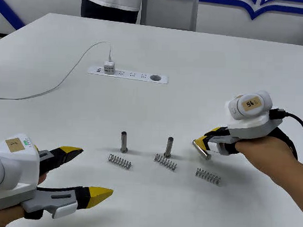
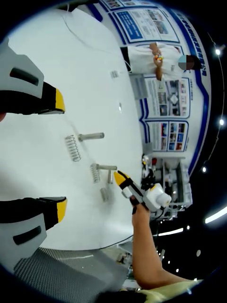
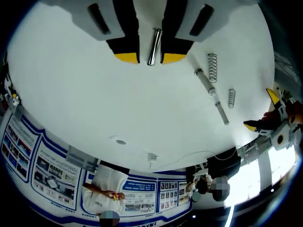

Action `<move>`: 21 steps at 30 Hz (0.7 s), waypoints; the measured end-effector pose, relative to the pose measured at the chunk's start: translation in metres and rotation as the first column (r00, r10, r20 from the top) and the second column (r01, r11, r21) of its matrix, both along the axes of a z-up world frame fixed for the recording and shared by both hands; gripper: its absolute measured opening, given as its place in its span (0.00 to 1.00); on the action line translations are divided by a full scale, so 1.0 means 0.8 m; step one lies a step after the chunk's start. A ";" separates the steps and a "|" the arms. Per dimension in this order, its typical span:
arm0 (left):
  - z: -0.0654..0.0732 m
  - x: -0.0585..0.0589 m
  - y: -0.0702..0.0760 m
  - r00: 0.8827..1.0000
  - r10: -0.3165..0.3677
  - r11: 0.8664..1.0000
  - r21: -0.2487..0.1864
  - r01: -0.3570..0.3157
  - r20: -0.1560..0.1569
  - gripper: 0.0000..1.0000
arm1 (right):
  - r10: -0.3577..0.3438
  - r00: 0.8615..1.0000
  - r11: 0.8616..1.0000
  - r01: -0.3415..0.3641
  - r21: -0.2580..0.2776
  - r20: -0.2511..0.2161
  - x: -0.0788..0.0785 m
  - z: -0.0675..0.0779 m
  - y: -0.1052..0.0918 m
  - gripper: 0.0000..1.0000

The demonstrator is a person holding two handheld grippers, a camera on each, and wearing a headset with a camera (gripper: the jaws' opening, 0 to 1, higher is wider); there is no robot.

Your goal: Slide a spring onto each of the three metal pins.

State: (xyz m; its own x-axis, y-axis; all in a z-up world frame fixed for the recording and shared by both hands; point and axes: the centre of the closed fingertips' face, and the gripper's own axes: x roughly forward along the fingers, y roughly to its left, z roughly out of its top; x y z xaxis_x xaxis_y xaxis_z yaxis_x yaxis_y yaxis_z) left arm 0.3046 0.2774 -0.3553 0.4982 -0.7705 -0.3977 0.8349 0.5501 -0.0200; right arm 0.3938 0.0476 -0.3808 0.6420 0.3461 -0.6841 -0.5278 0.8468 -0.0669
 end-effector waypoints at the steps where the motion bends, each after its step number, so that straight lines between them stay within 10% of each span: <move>1: 0.000 0.000 0.000 1.000 0.001 1.000 0.000 -0.001 0.000 0.72 | -0.003 1.000 1.000 0.003 -0.004 -0.006 0.001 -0.002 0.001 0.18; 21: -0.005 0.001 0.002 1.000 0.007 1.000 -0.001 -0.007 -0.010 0.71 | -0.054 0.996 0.998 0.053 -0.016 -0.076 0.009 -0.029 0.002 0.10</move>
State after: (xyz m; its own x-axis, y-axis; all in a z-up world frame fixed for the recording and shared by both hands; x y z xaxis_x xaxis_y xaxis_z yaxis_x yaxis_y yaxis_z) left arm 0.3056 0.2790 -0.3593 0.4994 -0.7675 -0.4021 0.8309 0.5557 -0.0288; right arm 0.4007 0.0494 -0.4038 0.6053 0.3027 -0.7362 -0.4855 0.8733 -0.0402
